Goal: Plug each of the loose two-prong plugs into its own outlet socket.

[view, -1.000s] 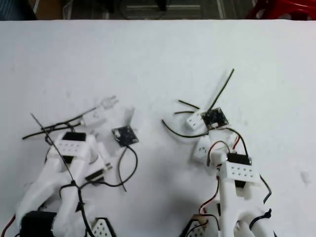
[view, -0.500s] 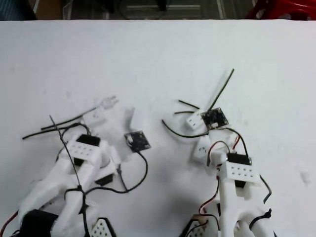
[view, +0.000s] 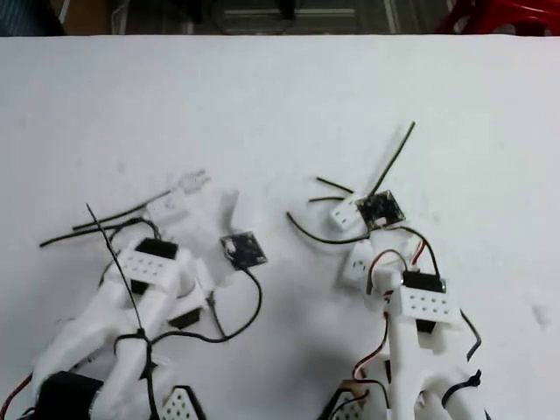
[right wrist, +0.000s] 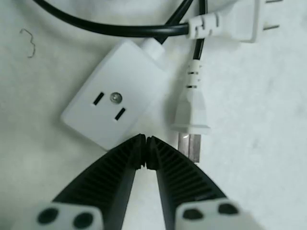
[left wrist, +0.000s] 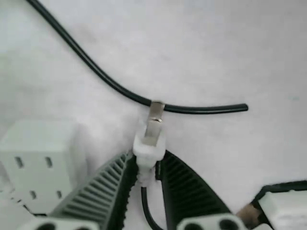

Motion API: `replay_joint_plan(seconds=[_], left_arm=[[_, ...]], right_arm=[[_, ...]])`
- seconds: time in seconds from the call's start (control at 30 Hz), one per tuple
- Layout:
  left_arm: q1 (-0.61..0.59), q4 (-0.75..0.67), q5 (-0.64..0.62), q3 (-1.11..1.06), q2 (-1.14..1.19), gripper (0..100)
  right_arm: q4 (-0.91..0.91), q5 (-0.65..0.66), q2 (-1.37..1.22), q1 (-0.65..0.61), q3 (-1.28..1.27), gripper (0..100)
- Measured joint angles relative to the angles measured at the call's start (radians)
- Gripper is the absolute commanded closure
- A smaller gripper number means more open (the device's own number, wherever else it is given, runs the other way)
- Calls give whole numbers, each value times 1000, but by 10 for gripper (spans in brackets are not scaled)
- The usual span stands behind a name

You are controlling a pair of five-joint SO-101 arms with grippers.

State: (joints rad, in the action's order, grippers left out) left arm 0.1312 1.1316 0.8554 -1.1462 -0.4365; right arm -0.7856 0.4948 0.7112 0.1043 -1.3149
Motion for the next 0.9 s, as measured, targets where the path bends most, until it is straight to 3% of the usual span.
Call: replay_joint_plan(seconds=[0.2, 0.47, 0.73, 0.83, 0.9], left_arm=[[-46, 0, -3, 0, -81, 977], [-149, 29, -20, -78, -523, 977], [-189, 8, -255, -430, -1117, 977], [-249, 66, -299, -463, -1332, 977], [-278, 72, -315, -465, -1347, 977]], right_arm=[[0, 0, 0, 0, 0, 978], [0, 0, 0, 0, 0, 978], [0, 0, 0, 0, 0, 978], [0, 0, 0, 0, 0, 978], [0, 0, 0, -2, 0, 978]])
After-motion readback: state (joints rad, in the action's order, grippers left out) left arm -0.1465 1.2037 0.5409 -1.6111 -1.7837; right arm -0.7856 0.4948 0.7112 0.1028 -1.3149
